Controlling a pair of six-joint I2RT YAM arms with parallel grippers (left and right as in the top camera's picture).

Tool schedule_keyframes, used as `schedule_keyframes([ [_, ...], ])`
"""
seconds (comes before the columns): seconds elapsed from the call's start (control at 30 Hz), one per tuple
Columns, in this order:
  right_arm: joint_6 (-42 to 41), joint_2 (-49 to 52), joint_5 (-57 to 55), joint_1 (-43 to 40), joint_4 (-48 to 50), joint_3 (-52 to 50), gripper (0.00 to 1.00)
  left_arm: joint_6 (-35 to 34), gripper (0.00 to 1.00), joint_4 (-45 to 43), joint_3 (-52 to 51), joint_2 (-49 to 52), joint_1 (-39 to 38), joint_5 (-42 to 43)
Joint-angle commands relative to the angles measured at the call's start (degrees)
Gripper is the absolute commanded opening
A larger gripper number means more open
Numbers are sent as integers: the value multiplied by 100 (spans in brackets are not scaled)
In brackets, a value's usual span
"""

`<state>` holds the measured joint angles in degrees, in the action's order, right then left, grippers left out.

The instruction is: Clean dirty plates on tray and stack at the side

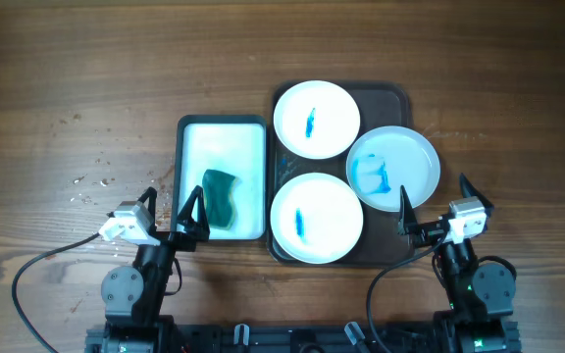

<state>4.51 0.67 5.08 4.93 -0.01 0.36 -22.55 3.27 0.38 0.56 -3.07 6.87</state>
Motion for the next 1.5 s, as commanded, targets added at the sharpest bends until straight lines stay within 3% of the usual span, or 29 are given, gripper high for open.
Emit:
schedule_keyframes([
  [0.0, -44, -24, -35, -13, 24, -7, 100, 111, 100, 63, 0, -17, -20, -74],
  [0.9, -42, -24, -35, -13, 24, -7, 100, 109, 100, 52, 0, -17, -20, -55],
  [1.03, -76, -24, 37, -13, 33, -7, 100, 107, 100, -105, 0, -17, -20, 765],
  [1.1, -439, -24, 365, -13, 59, -7, 100, 107, 100, -149, 0, -17, -20, 1241],
  [1.2, -2341, -24, 411, -13, 79, -7, 100, 98, 100, -131, 0, -17, -20, 1987],
  [1.27, -3919, -24, 660, -13, 210, -4, 100, -282, 100, -131, 50, -17, -20, 2247],
  [1.33, -4065, -24, 1475, -13, 741, 44, 100, -719, 100, -131, 323, -17, -20, 2337],
  [1.47, -3281, 17, 2275, -13, 763, 822, 100, -678, 100, -74, 1082, 146, -17, 2291],
])
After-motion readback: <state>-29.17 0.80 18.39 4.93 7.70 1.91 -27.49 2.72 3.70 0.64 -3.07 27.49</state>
